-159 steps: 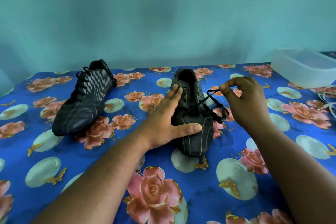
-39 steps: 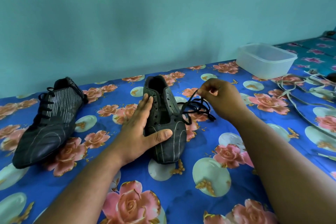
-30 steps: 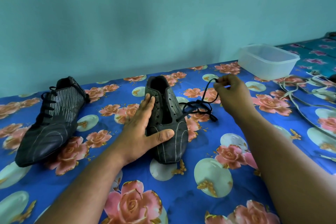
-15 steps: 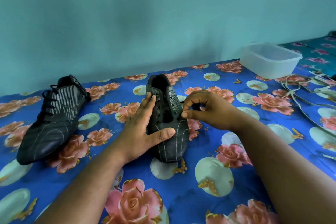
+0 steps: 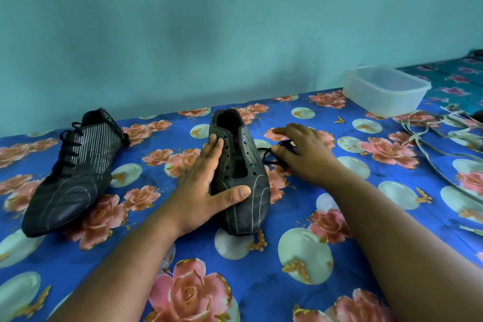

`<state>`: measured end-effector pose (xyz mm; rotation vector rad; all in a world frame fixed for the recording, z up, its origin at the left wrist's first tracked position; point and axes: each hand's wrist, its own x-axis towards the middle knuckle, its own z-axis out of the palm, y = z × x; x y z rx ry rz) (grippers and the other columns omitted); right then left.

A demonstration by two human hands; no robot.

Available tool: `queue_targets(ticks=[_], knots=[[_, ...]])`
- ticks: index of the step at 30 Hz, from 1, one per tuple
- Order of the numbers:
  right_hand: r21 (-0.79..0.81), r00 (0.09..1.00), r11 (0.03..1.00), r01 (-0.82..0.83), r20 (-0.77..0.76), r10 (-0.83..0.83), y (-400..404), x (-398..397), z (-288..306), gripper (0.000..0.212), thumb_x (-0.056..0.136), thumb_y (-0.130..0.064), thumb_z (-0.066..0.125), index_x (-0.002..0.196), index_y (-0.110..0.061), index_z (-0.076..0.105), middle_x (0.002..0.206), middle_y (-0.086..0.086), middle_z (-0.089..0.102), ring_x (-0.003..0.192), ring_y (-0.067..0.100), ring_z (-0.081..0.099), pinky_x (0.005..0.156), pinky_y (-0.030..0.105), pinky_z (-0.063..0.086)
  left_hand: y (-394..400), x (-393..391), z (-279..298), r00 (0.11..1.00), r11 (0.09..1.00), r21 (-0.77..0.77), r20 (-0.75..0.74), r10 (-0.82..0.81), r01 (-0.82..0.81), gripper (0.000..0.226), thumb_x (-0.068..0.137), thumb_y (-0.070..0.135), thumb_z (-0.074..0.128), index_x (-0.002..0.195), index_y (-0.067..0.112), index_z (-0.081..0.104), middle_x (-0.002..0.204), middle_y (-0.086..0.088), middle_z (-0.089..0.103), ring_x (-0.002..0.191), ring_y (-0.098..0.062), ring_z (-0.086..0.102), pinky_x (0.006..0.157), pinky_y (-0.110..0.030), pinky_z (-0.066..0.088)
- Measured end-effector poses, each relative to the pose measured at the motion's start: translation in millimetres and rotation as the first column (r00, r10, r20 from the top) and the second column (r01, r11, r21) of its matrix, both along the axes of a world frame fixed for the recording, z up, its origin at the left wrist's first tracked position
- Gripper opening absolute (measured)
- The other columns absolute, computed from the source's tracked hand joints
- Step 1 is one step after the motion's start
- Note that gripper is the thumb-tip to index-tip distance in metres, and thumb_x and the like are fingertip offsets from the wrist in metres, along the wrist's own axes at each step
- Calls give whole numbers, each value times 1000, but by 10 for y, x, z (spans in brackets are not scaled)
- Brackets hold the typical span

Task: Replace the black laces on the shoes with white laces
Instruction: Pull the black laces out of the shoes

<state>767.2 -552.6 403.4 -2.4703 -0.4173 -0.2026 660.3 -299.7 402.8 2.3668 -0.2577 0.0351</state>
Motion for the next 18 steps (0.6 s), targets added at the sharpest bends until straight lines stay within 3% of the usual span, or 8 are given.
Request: queue_targets(ticks=[5, 8, 13, 18], knots=[[-270, 980, 943, -193, -105, 171, 227, -80, -79, 51, 105, -38, 45, 155, -41, 34, 170, -7, 15, 158, 21, 3, 122, 65, 1, -10, -3, 2, 1000, 1000, -12, 10, -5, 5, 115, 67, 92, 52, 158, 49, -3, 161, 37, -16, 147, 14, -15, 128, -51, -1], [-345, 967, 905, -250, -138, 214, 236, -79, -102, 48, 109, -40, 33, 156, -44, 31, 170, -10, 13, 158, 20, 2, 120, 67, -2, -6, 3, -11, 1000, 1000, -17, 15, -3, 3, 116, 66, 93, 52, 159, 48, -2, 162, 36, -16, 148, 14, -14, 128, -50, 0], [-401, 993, 914, -53, -118, 6, 17, 42, -88, 47, 109, -46, 28, 156, -44, 29, 170, -6, 17, 158, 21, 8, 121, 67, 5, 0, 16, -21, 1000, 999, -40, 15, -13, 14, 115, 66, 92, 54, 157, 50, -2, 162, 36, -15, 147, 15, -13, 129, -47, 3], [-367, 957, 900, 235, -73, -280, -224, 134, -61, 42, 109, -44, 30, 146, -34, 46, 159, 2, 36, 156, 25, 14, 117, 73, 5, 13, 23, -40, 1000, 999, -39, 19, -15, 16, 112, 69, 91, 55, 156, 52, -4, 161, 38, -16, 148, 14, -13, 128, -50, 4]])
